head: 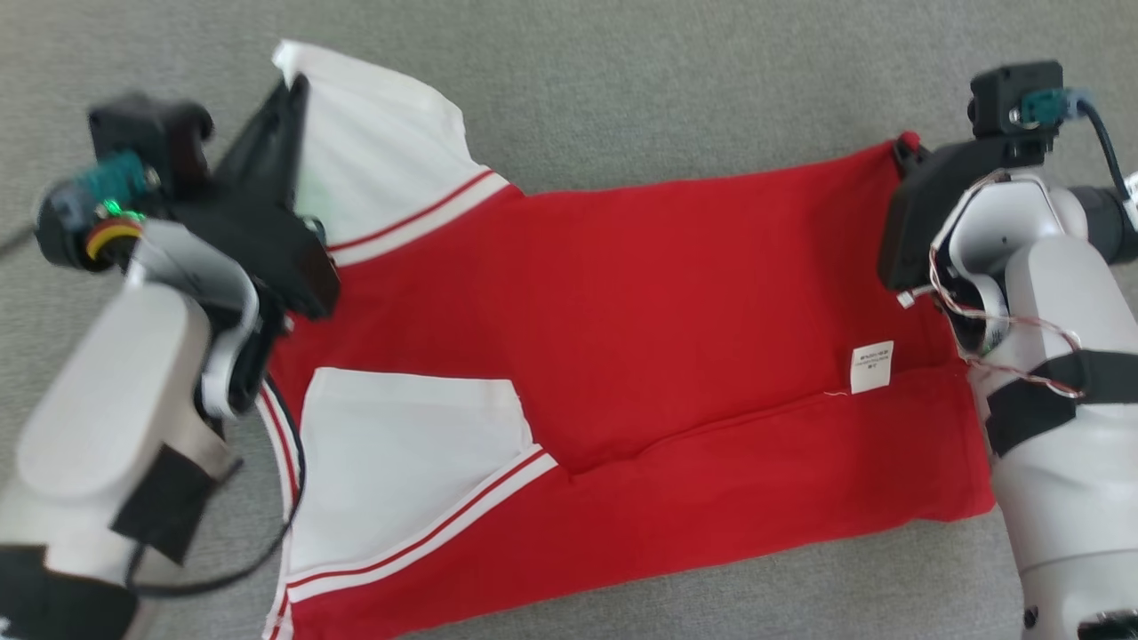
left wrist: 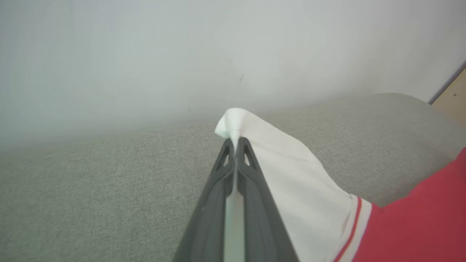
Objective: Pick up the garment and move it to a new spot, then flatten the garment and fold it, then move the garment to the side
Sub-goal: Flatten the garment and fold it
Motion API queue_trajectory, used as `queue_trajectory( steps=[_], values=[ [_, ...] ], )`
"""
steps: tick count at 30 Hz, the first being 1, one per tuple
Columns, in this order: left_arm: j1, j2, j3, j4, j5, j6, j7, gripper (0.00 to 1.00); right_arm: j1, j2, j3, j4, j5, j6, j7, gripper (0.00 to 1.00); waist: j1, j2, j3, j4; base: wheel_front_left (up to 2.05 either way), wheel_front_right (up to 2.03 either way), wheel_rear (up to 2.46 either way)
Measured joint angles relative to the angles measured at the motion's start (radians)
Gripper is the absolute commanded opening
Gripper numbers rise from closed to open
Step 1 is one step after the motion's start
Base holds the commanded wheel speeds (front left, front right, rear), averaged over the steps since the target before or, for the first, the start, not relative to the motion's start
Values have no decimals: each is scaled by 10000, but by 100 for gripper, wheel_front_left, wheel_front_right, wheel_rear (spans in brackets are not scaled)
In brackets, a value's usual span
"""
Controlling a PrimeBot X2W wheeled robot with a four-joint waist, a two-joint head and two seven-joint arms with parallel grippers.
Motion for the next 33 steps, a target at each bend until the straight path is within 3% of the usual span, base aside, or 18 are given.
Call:
queue_trajectory(
  steps=[12,19,33],
  values=[
    [2834,-692,-56,-1158,-29,278,-2222,0,1629,-608,94,19,232,-2,-1611,0,-1,-1,-1149,631,0,0,0],
    [4690,-1080,113,-1914,-360,247,-2405,0,2626,-777,-148,48,92,-2,-2044,0,-3,-1,-1802,1085,0,0,0],
    [6610,-1287,-313,-1810,-520,-408,-2447,0,3929,-999,-376,-128,-219,-2,-1595,0,-3,-1,-2608,1577,0,0,0]
  ],
)
